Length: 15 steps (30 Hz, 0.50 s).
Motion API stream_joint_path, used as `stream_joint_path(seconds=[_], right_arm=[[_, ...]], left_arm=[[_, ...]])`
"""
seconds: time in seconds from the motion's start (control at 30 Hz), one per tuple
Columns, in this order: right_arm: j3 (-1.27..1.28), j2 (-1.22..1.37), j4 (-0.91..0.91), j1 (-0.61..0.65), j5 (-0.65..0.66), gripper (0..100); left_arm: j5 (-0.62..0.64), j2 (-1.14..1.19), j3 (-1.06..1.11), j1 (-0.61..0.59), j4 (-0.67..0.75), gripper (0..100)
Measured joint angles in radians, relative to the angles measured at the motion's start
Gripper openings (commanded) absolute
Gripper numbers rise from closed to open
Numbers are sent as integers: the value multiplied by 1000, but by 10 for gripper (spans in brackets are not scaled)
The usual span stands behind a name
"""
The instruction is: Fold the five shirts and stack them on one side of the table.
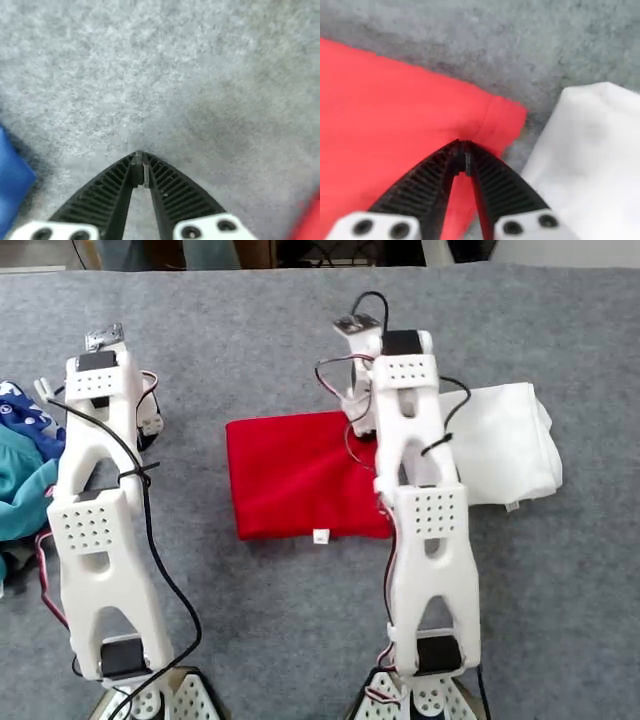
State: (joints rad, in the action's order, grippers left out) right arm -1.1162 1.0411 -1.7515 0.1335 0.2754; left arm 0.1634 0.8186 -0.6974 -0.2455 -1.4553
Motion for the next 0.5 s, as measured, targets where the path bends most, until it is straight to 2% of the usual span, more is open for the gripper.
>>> stream_joint_path(seconds=[0.23,0.37,0.5], right_arm=[[12,-91,-6,57,0,15],[132,-235,-6,52,0,15],[315,-407,-6,8,49,15]], left_arm=[[-2,-114,-262,144,-170,30],[-60,-114,-287,265,-227,30],[-69,-114,-296,322,-269,30]])
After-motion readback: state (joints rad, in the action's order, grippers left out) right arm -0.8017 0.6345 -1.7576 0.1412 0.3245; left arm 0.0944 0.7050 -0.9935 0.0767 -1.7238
